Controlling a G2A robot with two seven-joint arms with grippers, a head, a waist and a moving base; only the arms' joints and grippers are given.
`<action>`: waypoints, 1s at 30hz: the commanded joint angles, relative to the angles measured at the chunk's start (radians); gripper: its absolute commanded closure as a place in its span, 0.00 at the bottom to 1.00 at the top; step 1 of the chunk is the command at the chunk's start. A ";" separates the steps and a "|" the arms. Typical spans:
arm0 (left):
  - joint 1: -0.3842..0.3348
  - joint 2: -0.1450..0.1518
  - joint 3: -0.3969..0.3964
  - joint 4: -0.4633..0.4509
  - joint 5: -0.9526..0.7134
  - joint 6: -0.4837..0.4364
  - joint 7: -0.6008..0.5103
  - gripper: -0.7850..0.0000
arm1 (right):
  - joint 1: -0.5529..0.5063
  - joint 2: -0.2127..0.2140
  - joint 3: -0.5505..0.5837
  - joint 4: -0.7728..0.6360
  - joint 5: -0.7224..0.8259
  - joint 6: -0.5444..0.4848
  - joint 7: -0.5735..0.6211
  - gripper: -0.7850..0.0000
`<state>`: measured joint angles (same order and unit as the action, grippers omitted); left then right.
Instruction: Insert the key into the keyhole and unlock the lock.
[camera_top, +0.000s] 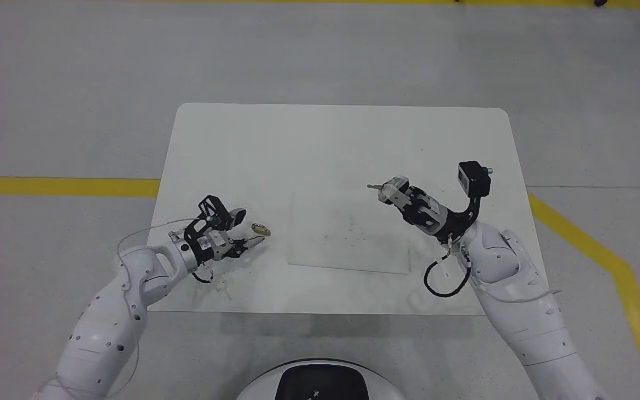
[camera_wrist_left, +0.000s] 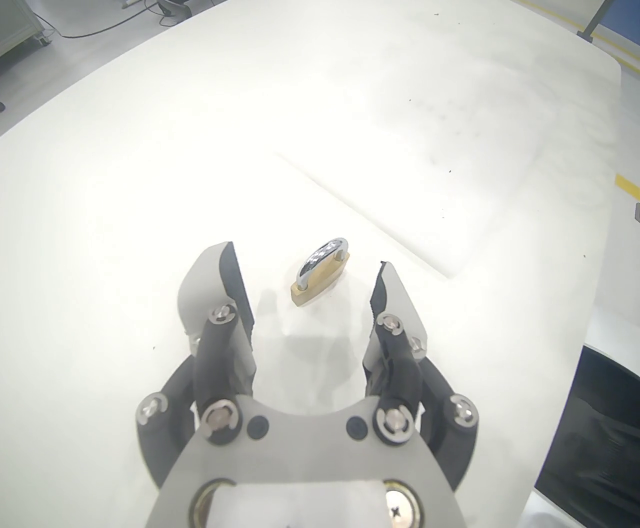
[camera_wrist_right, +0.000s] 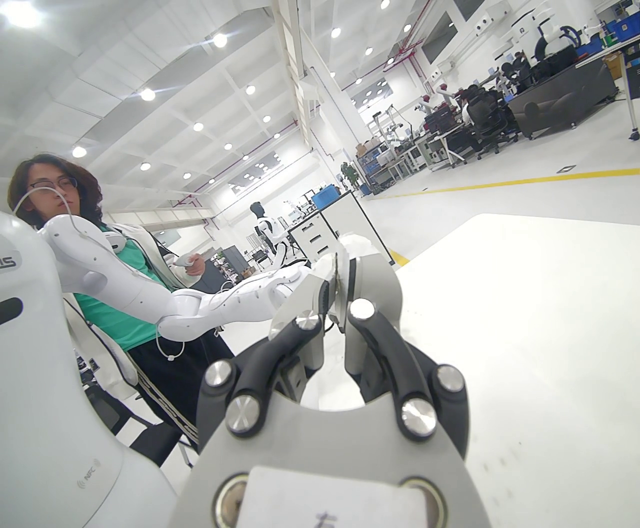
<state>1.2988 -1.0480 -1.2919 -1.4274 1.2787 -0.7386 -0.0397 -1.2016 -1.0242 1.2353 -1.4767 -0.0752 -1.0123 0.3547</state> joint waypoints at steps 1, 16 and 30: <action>-0.005 -0.001 0.005 0.008 -0.001 -0.001 -0.001 0.43 | 0.000 0.000 0.000 0.000 0.000 0.000 0.000 1.00; -0.028 -0.005 0.029 0.022 -0.029 -0.002 -0.005 0.62 | 0.000 0.000 0.000 0.000 0.000 0.000 0.000 1.00; -0.058 -0.006 0.044 0.051 -0.048 -0.017 -0.030 0.77 | 0.000 0.000 0.000 0.000 0.000 0.000 0.000 1.00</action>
<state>1.2416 -1.0542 -1.2478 -1.3774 1.2317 -0.7545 -0.0687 -1.2016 -1.0242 1.2353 -1.4767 -0.0752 -1.0123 0.3547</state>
